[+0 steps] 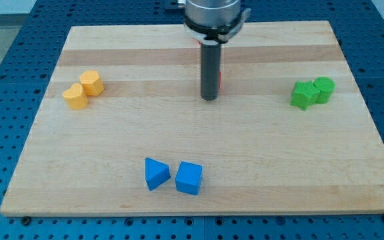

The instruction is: Slightly move the red star right

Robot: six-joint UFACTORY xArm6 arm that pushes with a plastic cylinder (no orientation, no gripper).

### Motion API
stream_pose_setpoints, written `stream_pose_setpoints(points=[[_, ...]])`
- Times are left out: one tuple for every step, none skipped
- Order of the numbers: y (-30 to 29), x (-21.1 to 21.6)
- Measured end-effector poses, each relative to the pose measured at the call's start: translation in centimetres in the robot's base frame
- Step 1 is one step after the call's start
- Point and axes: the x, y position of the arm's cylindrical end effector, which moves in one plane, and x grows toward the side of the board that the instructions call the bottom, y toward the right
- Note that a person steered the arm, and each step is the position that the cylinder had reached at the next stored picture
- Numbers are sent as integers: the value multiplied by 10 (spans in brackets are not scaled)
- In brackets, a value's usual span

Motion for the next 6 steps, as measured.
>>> stream_pose_setpoints(points=[[-11, -3], [-30, -28], [-58, -91], [-82, -154], [-84, -207], [-79, -214]])
